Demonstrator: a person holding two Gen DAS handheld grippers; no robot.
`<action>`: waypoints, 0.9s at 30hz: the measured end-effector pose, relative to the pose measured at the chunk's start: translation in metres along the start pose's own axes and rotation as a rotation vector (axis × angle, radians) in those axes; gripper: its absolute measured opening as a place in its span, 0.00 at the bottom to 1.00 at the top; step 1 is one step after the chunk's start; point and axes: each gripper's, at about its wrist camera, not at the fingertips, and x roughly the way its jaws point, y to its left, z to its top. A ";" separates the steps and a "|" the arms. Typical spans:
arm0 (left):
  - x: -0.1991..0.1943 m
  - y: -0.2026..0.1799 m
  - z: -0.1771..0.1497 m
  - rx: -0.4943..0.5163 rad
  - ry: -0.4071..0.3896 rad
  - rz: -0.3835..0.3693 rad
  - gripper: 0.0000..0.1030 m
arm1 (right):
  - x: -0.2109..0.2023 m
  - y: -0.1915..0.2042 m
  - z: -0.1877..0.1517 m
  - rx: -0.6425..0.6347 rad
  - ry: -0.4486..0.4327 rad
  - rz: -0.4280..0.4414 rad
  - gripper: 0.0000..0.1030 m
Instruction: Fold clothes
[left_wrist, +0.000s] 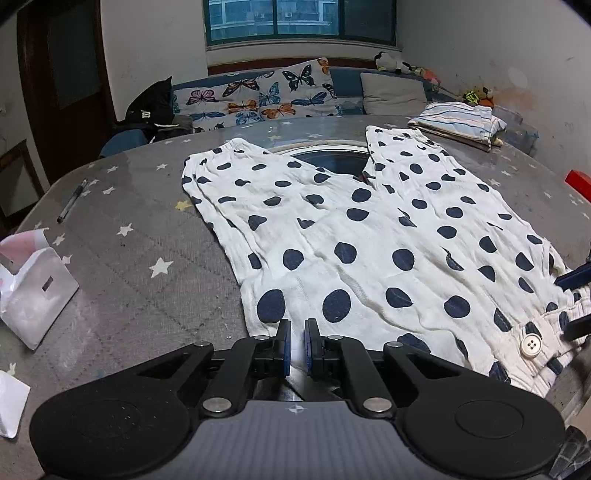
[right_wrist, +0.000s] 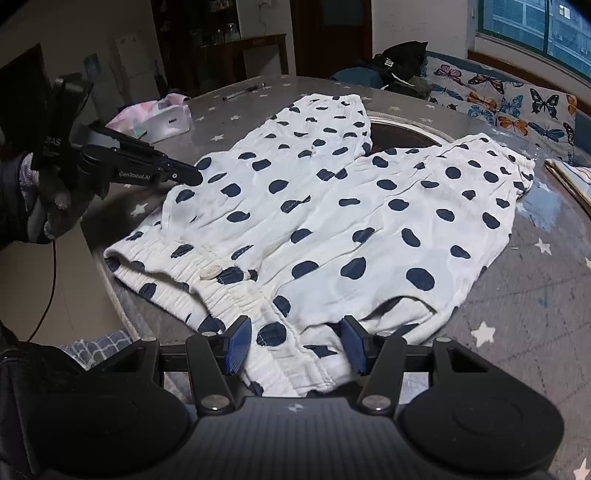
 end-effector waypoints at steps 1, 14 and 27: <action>0.000 0.000 0.000 0.002 0.000 0.001 0.08 | -0.003 -0.001 0.000 0.006 -0.005 -0.004 0.53; -0.004 -0.001 0.004 -0.014 -0.003 -0.009 0.12 | -0.012 -0.012 0.008 0.017 -0.031 -0.021 0.53; -0.012 -0.035 0.025 -0.003 -0.060 -0.071 0.59 | 0.021 -0.036 0.018 0.079 -0.009 -0.090 0.54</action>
